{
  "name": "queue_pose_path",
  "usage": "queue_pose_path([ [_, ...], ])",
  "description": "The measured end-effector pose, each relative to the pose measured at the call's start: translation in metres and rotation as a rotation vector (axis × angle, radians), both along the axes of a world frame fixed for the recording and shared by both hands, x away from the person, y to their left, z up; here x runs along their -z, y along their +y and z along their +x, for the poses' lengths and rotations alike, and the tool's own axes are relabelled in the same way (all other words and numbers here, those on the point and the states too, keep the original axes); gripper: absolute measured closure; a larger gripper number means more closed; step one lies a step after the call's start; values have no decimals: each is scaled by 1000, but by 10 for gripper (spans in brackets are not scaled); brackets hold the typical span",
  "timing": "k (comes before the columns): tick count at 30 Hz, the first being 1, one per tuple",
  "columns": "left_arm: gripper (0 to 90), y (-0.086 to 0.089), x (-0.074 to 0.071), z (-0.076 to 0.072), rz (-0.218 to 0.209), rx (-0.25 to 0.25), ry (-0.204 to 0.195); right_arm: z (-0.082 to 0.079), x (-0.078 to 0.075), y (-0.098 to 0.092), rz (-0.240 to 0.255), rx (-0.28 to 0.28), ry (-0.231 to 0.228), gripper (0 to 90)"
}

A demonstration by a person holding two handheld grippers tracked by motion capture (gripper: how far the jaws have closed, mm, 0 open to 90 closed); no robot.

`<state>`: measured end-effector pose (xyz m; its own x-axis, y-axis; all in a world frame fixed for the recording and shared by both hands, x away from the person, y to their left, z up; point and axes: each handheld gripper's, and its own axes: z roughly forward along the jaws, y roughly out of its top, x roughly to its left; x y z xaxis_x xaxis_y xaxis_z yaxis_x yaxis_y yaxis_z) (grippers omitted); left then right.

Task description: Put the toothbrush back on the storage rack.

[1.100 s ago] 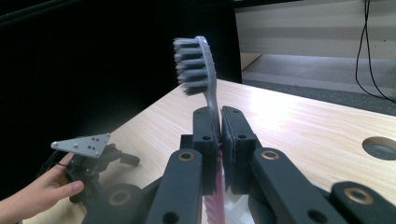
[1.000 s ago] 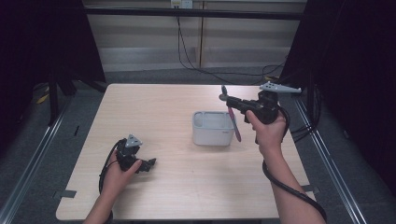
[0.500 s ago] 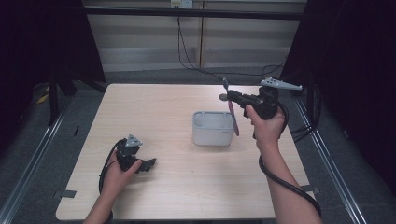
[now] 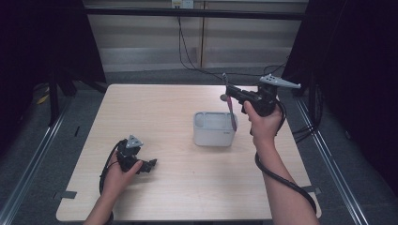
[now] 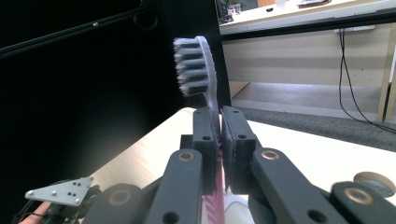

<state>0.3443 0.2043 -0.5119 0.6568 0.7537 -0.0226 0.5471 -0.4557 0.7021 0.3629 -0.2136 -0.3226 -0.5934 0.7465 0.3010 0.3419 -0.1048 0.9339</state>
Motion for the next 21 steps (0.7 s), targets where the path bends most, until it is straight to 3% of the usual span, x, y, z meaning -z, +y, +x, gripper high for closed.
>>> queue_pose_path([
  [7,0,0,0,0,2,2,1,3,-3,1,-1,21,-30,849],
  [21,0,0,0,0,0,0,0,14,1,0,18,52,-40,848],
])
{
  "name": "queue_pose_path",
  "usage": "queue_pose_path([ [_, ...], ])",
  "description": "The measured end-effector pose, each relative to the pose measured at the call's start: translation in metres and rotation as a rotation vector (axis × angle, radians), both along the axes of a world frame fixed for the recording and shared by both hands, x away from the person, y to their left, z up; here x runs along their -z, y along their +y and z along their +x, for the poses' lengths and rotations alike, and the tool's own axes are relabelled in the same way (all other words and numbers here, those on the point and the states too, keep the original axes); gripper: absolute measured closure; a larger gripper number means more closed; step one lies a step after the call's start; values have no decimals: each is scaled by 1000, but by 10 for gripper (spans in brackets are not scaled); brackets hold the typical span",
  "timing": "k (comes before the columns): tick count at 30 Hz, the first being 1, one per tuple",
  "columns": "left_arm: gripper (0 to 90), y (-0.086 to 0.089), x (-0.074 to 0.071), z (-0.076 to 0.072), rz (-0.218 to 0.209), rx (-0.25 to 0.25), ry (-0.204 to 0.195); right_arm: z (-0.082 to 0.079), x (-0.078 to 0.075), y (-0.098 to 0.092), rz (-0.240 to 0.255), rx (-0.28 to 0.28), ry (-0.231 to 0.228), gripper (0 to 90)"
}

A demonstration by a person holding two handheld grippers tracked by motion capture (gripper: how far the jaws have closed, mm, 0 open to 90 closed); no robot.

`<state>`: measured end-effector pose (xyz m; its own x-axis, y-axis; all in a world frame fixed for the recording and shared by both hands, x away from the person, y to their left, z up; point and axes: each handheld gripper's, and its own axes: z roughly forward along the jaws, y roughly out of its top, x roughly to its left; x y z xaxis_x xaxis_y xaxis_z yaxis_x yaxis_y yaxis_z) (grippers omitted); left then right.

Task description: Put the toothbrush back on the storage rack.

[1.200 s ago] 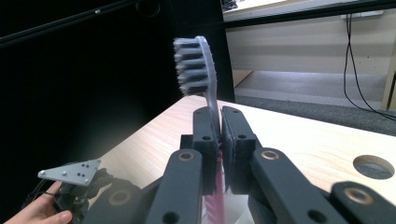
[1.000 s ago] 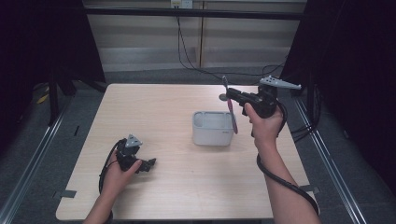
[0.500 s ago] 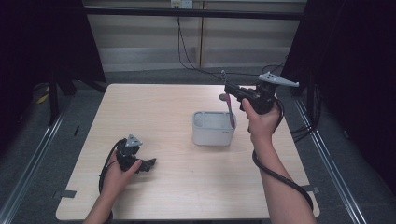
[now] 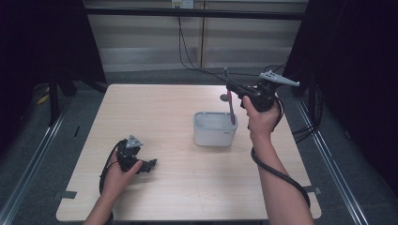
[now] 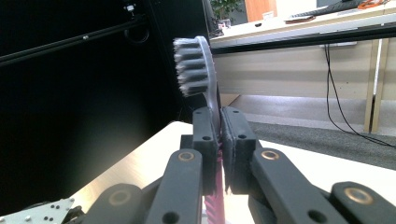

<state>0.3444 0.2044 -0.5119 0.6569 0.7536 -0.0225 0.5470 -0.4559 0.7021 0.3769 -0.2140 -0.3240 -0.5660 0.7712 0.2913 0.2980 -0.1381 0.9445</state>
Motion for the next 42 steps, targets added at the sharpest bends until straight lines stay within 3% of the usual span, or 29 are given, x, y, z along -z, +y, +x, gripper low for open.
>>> queue_pose_path([
  [19,0,0,0,0,3,6,1,11,7,8,-22,13,-18,848],
  [42,0,0,0,0,0,6,0,14,26,2,-32,40,-34,847],
])
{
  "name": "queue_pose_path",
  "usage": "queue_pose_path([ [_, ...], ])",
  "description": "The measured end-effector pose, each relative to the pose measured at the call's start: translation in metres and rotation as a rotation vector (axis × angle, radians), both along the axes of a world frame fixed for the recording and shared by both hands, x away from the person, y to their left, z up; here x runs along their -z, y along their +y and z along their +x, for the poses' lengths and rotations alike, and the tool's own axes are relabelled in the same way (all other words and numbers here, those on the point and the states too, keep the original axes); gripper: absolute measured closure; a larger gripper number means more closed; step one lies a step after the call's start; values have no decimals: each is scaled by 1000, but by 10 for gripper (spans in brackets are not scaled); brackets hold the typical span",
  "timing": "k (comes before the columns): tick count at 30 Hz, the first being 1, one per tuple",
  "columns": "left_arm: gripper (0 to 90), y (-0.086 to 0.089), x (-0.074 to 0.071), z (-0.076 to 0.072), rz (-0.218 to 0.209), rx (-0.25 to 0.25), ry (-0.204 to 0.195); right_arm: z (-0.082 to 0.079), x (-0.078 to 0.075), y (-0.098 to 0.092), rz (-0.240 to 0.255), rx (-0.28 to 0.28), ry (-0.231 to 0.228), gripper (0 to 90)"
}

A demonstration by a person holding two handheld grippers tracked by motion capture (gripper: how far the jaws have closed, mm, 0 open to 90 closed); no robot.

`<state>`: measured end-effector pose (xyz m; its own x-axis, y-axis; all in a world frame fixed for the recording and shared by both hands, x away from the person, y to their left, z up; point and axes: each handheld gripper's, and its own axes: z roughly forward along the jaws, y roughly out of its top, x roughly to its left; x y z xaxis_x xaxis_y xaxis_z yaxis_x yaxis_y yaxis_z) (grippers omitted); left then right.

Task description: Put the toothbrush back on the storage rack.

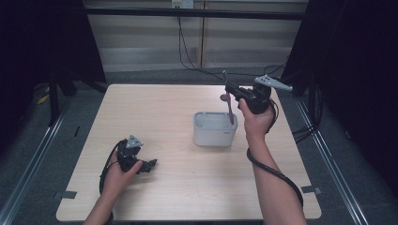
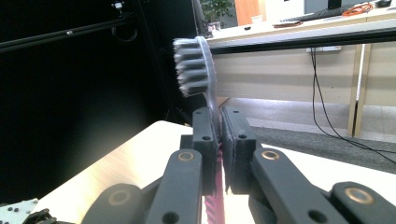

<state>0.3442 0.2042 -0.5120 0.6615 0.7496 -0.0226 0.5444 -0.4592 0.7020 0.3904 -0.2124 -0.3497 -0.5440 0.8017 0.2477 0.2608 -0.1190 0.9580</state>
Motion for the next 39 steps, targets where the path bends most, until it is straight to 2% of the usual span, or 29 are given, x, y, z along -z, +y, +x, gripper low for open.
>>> queue_pose_path([
  [3,0,1,-1,0,13,9,2,1,2,0,-1,-1,-3,847],
  [26,0,0,0,0,4,3,0,4,20,-8,10,27,12,846],
  [39,0,0,0,0,7,4,2,2,30,-10,14,20,14,845],
])
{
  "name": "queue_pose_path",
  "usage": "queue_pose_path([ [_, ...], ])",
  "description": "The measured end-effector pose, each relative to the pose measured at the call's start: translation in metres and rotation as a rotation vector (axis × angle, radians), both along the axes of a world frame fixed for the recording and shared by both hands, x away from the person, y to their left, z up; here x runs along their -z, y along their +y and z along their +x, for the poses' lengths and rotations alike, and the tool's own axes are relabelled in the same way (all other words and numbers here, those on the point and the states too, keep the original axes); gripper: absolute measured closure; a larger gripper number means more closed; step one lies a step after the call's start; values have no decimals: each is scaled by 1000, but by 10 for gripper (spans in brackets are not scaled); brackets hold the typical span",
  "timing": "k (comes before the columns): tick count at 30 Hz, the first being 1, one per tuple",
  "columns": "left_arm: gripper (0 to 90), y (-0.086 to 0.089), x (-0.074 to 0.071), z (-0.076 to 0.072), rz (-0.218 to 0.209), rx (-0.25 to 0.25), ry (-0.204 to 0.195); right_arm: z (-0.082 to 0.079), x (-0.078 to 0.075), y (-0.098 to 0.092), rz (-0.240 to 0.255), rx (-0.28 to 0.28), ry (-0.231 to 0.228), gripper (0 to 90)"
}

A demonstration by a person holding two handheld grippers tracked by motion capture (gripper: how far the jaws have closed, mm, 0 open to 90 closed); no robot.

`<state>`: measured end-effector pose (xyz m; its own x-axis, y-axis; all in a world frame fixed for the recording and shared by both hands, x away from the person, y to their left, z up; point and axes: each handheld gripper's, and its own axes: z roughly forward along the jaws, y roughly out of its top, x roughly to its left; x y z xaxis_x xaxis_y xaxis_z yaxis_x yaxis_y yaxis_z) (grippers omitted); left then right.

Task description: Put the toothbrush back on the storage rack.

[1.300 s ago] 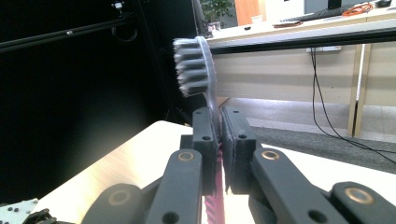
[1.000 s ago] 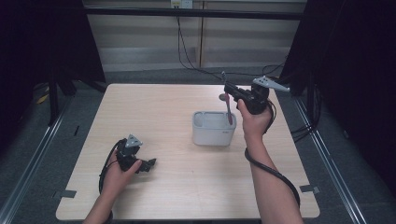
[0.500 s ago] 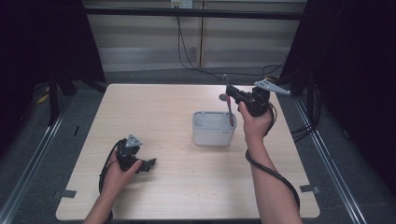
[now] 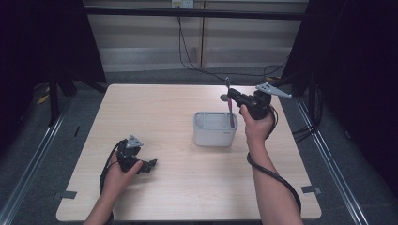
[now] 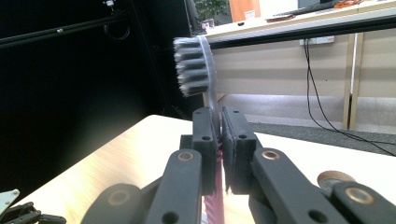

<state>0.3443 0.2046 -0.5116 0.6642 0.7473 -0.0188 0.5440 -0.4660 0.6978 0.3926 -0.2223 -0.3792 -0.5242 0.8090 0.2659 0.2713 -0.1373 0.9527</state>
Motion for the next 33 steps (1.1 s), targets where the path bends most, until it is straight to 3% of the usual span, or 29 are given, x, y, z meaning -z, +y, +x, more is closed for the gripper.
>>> queue_pose_path([
  [33,0,0,0,0,0,1,0,-18,14,-9,-39,-17,23,845],
])
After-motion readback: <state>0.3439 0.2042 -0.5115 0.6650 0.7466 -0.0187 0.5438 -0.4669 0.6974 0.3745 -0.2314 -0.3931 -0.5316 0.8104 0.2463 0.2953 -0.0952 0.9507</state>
